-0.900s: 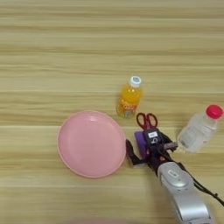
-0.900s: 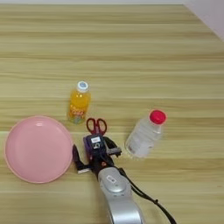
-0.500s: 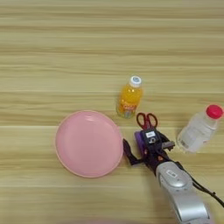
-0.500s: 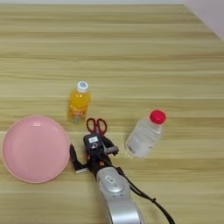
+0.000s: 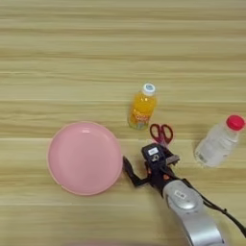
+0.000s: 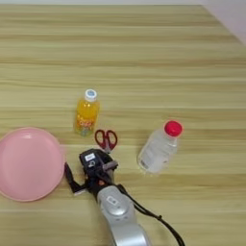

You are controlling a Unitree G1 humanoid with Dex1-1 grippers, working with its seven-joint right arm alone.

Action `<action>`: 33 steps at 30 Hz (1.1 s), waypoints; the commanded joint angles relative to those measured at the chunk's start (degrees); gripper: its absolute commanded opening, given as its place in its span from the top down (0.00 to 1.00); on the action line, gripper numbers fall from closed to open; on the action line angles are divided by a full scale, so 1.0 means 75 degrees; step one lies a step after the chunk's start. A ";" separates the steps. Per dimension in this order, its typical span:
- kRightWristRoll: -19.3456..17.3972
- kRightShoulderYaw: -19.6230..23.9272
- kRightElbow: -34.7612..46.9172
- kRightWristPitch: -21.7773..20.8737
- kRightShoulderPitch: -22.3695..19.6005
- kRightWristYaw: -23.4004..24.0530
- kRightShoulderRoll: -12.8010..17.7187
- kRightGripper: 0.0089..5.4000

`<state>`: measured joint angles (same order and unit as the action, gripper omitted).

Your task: Move the objects on the table

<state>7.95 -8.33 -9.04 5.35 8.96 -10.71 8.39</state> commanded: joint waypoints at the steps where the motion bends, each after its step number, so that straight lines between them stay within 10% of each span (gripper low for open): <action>1: 0.0005 -0.0020 0.0217 -0.0265 -0.0241 0.0001 0.0045 0.00; 33: 0.0368 0.0957 0.0702 -0.1766 -0.0423 0.1544 0.0061 0.00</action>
<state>10.02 -2.49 -6.88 -4.85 8.19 -1.15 8.03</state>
